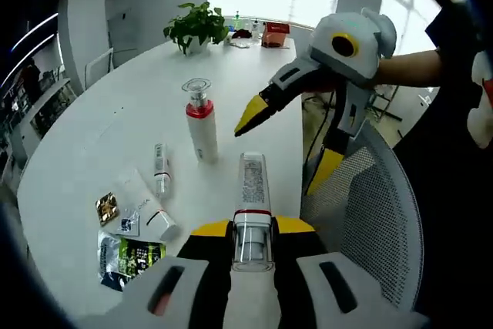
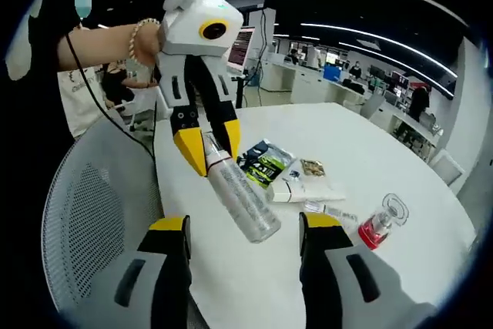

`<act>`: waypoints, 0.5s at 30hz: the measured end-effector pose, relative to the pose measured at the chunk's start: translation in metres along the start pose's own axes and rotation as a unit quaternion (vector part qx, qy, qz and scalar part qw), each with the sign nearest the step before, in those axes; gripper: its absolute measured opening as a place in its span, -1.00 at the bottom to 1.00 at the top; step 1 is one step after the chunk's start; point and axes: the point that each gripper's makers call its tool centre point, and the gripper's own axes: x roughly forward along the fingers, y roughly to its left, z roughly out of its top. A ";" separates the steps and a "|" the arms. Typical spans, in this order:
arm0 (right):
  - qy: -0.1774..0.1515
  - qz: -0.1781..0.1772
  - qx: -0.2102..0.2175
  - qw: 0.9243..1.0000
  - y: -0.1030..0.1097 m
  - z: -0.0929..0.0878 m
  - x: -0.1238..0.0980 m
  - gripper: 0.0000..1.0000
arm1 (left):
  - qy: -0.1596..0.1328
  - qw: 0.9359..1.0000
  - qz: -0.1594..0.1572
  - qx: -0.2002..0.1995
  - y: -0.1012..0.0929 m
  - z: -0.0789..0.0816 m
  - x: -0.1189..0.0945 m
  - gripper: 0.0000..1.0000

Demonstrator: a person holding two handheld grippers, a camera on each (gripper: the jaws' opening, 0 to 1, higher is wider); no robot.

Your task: Arrange the skincare products in the storage area until every visible bottle or jar stands upright without overlapping.

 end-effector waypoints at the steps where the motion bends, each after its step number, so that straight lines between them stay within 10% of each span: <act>1: 0.000 0.005 -0.006 1.000 0.001 0.002 0.002 0.04 | 0.002 1.000 -0.007 0.008 -0.003 0.002 0.000 -0.68; 15: 0.028 0.079 -0.058 0.995 0.029 0.003 0.009 -0.52 | -0.010 0.998 -0.058 0.037 -0.023 0.007 -0.008 -0.67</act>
